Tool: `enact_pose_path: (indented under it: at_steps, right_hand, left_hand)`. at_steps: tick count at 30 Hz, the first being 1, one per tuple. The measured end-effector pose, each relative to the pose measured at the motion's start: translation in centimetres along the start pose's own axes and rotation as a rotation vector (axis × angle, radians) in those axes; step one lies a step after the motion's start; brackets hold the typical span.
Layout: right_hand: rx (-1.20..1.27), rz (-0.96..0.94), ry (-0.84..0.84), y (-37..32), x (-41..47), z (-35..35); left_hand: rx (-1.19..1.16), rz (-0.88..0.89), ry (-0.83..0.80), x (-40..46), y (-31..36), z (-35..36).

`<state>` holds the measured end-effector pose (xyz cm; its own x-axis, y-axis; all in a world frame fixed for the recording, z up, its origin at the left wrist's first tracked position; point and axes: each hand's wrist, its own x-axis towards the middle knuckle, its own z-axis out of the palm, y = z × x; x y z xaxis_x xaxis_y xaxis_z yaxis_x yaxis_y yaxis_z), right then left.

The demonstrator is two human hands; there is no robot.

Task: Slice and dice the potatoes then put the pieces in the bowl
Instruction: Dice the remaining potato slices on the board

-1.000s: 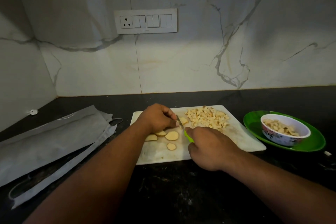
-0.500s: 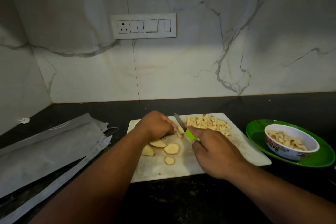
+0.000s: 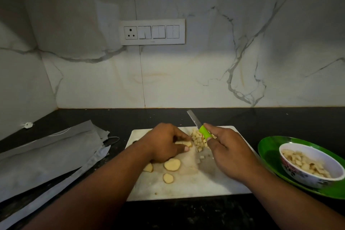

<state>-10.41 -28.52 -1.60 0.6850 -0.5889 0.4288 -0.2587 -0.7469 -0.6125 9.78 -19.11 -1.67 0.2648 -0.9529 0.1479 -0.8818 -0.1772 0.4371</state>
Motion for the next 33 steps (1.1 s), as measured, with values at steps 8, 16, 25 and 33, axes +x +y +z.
enact_pose_path:
  at_steps: [8, 16, 25, 33]
  right_hand:
    - [0.14, 0.114, 0.022, 0.8, 0.9, -0.1]
    - [0.189, 0.144, -0.012, 0.4, 0.6, 0.2]
    - [0.216, 0.153, -0.038, 0.2, 0.3, 0.2]
    - [-0.128, -0.012, -0.167, -1.7, -1.0, -1.1]
  left_hand:
    - [0.115, -0.002, 0.033, 0.4, 1.7, 0.1]
    - [0.095, -0.006, 0.052, 0.7, 2.5, 0.1]
    - [0.017, -0.008, -0.006, -1.0, 0.3, -2.2]
    - [0.071, -0.119, -0.045, -1.4, 0.5, -2.2]
